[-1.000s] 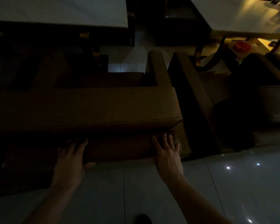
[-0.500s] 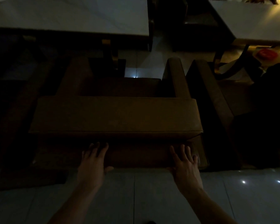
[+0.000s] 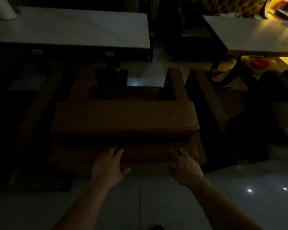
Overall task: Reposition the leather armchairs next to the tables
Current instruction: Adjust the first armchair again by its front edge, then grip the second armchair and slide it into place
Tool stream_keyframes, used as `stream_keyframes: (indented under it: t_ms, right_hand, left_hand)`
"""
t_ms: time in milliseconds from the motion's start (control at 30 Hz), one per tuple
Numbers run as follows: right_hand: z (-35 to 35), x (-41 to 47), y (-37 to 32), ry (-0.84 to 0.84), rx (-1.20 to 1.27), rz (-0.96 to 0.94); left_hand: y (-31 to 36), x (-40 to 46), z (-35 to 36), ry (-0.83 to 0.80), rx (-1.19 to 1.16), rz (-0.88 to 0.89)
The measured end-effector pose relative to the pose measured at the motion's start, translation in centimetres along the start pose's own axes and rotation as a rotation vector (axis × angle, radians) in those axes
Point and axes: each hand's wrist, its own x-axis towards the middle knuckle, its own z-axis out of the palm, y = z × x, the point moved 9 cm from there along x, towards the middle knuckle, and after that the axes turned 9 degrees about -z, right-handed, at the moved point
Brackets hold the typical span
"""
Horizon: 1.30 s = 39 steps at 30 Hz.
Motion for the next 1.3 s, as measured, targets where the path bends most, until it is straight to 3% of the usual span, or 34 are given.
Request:
stream_keyframes:
  t_ms: [233,433,667,967,1300]
  right_hand:
    - [-5.3,-5.5,-2.2,0.085,0.015,-0.008]
    - [-9.7,-12.7,2.3,0.167,0.063,0.08]
    - [-12.3,-20.8,13.2,0.255,0.08,0.205]
    - [-15.1,-29.6,30.8,0.276,0.085,0.22]
    - [-15.9,-26.9,46.4,0.226,0.078,0.253]
  left_hand:
    - [3.3,-3.9,-3.7,-0.014,-0.004,0.09]
    - [10.1,-7.3,-6.2,-0.026,-0.022,0.178]
    - [23.4,-12.2,-6.1,0.052,-0.002,0.317]
    - [43.3,-17.4,-0.8,0.083,-0.028,0.379]
    - [56.9,-13.8,5.2,0.052,-0.12,0.353]
